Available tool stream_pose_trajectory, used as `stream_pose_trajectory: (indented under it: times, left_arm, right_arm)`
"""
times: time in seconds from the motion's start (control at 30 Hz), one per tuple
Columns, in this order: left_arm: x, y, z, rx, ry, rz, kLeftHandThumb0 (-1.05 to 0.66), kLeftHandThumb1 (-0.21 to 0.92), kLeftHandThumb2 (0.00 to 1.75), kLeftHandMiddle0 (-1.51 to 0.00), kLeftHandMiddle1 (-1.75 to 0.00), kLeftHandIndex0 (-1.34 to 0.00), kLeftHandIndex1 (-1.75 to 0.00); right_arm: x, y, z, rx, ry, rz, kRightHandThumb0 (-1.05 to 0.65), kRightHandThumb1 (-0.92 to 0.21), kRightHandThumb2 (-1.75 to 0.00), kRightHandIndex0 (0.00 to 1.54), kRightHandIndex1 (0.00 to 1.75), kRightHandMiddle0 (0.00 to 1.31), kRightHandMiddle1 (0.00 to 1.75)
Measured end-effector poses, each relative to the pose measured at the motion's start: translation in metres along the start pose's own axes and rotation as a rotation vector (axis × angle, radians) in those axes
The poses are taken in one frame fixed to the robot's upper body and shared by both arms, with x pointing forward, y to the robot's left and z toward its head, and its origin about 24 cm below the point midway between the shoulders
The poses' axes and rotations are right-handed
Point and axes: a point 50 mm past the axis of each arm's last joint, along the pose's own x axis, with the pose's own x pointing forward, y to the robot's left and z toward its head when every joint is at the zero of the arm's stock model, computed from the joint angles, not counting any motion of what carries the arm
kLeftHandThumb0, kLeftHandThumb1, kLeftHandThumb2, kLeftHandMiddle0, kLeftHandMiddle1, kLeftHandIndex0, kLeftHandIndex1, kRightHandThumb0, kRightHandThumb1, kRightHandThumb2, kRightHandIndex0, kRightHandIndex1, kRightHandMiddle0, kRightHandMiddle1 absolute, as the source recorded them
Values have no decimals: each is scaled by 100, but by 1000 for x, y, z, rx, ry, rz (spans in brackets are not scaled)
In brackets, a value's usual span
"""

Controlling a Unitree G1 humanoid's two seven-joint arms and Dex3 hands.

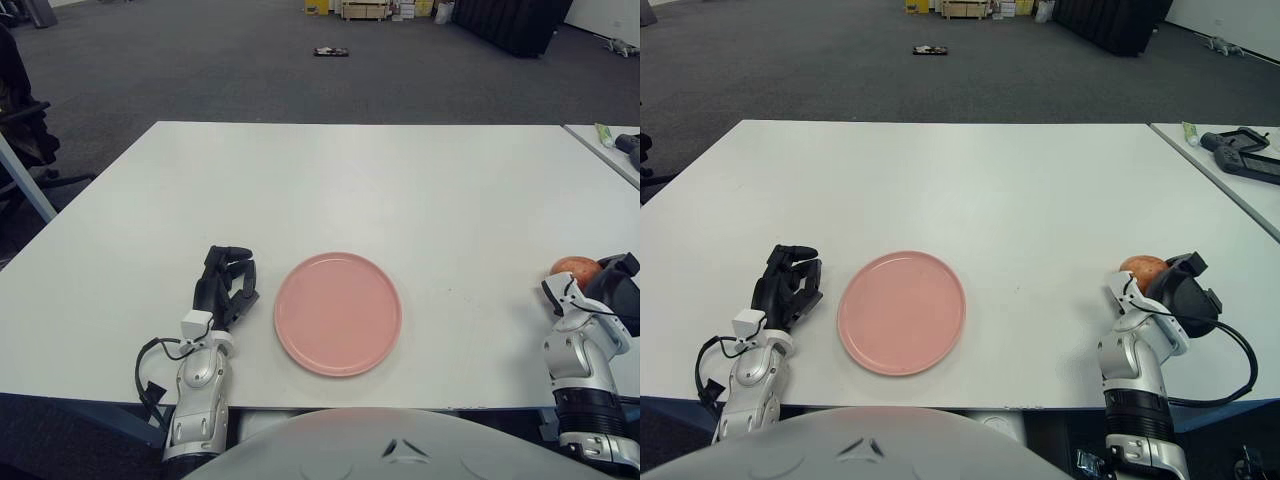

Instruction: Put the apple into the plate.

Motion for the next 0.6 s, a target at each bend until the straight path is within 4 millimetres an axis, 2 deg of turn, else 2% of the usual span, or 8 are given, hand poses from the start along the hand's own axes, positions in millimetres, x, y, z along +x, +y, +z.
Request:
stream_pose_trajectory:
  times: [0.6]
  left_arm:
    - [0,0,-1,-8,-8,3,-36,83,66,-56,-136,-25,-175]
  right_arm:
    - [2,-3,0,59,-12,-27,-49,-28,-135,116,175,63,175]
